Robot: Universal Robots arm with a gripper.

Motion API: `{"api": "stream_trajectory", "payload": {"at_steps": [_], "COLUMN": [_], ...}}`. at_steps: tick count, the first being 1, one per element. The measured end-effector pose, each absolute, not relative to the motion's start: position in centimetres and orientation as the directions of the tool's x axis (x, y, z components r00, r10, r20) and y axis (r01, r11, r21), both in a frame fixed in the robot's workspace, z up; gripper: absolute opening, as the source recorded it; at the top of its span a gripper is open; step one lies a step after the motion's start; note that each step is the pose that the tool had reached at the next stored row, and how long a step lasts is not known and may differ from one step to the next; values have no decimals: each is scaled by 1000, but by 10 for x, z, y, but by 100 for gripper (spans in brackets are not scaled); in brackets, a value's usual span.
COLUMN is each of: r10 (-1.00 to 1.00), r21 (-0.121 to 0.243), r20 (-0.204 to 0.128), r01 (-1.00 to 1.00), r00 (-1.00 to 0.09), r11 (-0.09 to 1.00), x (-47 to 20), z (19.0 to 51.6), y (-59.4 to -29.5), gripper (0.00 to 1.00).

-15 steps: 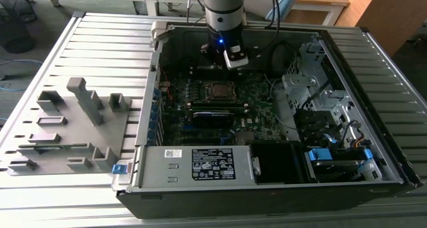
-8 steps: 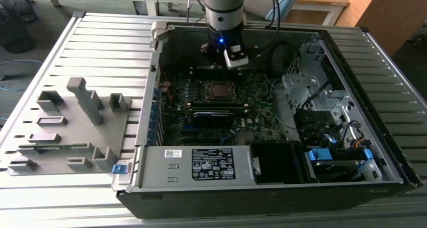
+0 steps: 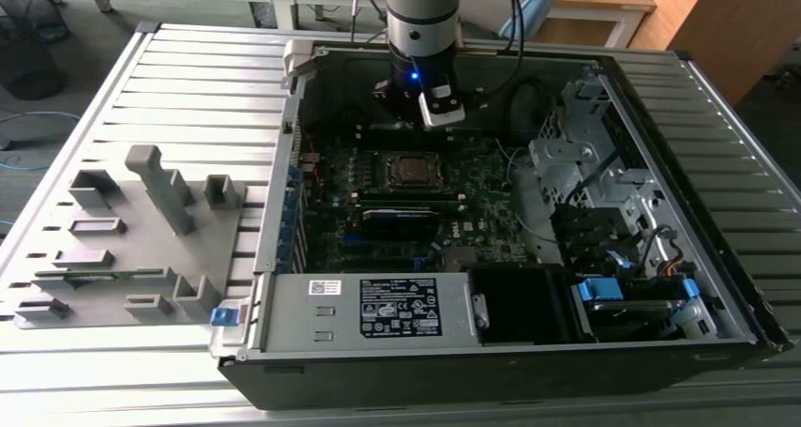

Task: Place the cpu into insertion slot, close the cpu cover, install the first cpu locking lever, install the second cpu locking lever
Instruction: 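Install the first cpu locking lever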

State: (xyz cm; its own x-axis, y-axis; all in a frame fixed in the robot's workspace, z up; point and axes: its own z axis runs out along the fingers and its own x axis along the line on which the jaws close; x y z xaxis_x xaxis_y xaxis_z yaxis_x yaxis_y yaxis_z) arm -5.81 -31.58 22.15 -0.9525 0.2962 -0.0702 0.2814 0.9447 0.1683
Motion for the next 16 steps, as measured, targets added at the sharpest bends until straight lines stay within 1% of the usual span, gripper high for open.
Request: {"api": "stream_trajectory", "payload": {"at_steps": [3,9,11,16], "r10": [296,287,283,255], "r21": [165,63,39,25], "r20": [-71,-95,-96,-90], "r01": [281,282,281,253], "r00": [-953,-953,-954,-963], "r11": [945,957,959,967], "x": [-58,-58,-58,-58], "z": [221,221,221,220], "y": [-316,-316,-316,-316], "gripper": [10,10,10,10]}}
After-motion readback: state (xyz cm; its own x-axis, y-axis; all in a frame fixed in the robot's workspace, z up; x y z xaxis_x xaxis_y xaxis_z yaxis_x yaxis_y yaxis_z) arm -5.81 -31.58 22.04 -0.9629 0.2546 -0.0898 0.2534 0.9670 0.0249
